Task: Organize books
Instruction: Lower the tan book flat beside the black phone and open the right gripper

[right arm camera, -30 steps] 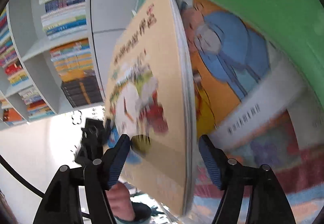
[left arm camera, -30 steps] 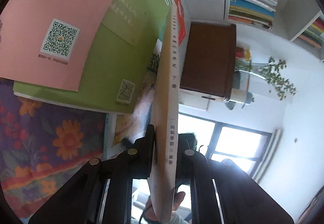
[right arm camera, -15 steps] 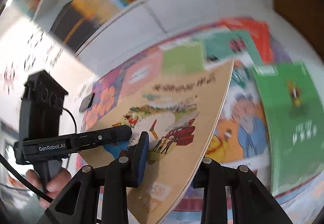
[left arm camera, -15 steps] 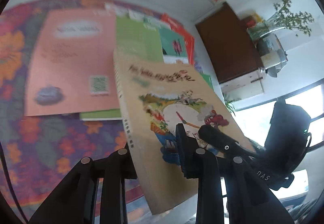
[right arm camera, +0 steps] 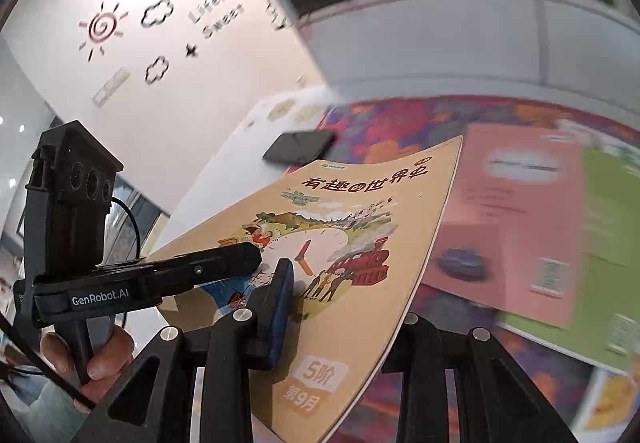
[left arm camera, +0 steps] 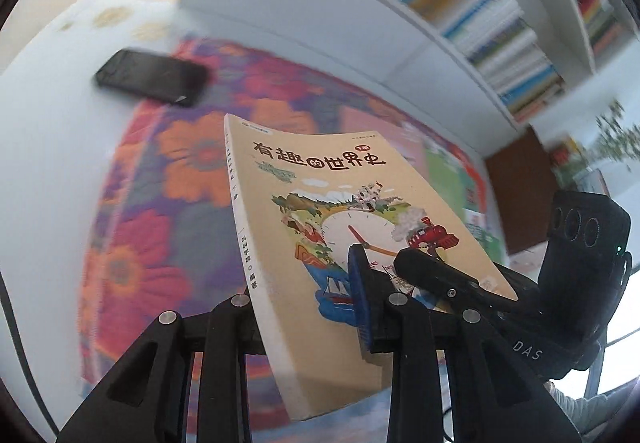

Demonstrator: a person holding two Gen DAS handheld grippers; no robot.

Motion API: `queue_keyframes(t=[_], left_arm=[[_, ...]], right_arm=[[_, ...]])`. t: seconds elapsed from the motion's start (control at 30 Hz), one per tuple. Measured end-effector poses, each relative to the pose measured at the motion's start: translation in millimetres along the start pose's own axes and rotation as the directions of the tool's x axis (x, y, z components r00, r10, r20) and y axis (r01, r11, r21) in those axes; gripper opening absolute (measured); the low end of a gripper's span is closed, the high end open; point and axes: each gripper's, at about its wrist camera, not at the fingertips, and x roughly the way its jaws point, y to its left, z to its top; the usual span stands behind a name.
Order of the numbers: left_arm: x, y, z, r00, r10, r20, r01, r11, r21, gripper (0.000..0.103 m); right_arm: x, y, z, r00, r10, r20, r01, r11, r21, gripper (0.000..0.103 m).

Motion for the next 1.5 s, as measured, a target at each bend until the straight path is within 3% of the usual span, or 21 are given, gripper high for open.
queue_keyframes(t=[0.1, 0.2, 0.3, 0.33, 0.37, 0.4, 0.47, 0.53, 0.73, 0.87, 1.0, 1.13, 1.3, 1.5], left_arm=[[12, 34, -3, 1.0, 0.022, -0.007, -0.022, 0.999, -0.047, 0.027], [17, 39, -10, 0.999, 0.035, -0.004, -0.036, 0.997, -0.07, 0.027], [21, 51, -22, 0.996, 0.068, -0.054, -0.072, 0.993, -0.091, 0.043], [24, 53, -25, 0.991, 0.106, -0.083, -0.114, 0.99, -0.088, 0.05], [25, 57, -31, 0.981, 0.161, -0.112, -0.169, 0.983, -0.068, 0.048], [28, 60, -36, 0.97, 0.199, -0.138, -0.206, 0.978, -0.038, 0.048], [29, 67, -43, 0.965, 0.202, -0.167, -0.211, 0.977, -0.038, 0.048], [29, 72, -44, 0.96, 0.215, -0.18, -0.227, 0.973, -0.05, 0.048], [11, 45, -28, 0.962, 0.256, -0.093, -0.254, 0.967, 0.032, 0.048], [17, -6, -10, 0.981, 0.185, -0.062, -0.174, 0.973, 0.155, 0.048], [42, -71, 5, 0.993, 0.081, -0.085, -0.055, 0.959, 0.278, 0.049], [69, -132, 5, 0.991, 0.036, -0.132, 0.017, 0.925, 0.381, 0.049], [72, -192, 4, 0.993, 0.078, -0.084, -0.027, 0.874, 0.485, 0.049], [47, -231, 15, 0.995, 0.093, 0.025, -0.094, 0.88, 0.466, 0.051]], right_arm=[[40, 9, -1, 0.999, -0.009, -0.032, 0.009, 1.0, -0.007, 0.032], [66, 11, -8, 0.999, -0.023, -0.047, 0.023, 1.0, 0.003, 0.032], [78, 7, -18, 0.997, 0.006, -0.083, -0.001, 0.998, 0.064, 0.033], [80, 4, -19, 0.995, 0.011, -0.099, -0.003, 0.997, 0.082, 0.034], [83, 2, -21, 0.993, 0.013, -0.121, -0.001, 0.995, 0.097, 0.042], [86, -1, -23, 0.989, 0.002, -0.151, 0.014, 0.994, 0.105, 0.043], [98, -2, -32, 0.972, -0.04, -0.231, 0.063, 0.994, 0.093, 0.046], [99, -4, -40, 0.971, -0.027, -0.239, 0.05, 0.994, 0.093, 0.047], [84, -3, -61, 0.951, -0.044, -0.307, 0.068, 0.995, 0.069, 0.05], [46, -22, -85, 0.942, -0.085, -0.326, 0.123, 0.988, 0.098, 0.05], [-12, -56, -87, 0.961, -0.141, -0.238, 0.192, 0.959, 0.206, 0.05], [-57, -73, -70, 0.956, -0.249, -0.155, 0.28, 0.933, 0.228, 0.05], [-110, -85, -42, 0.944, -0.329, -0.028, 0.326, 0.912, 0.251, 0.051], [-157, -88, -3, 0.884, -0.445, 0.145, 0.407, 0.883, 0.232, 0.054]])
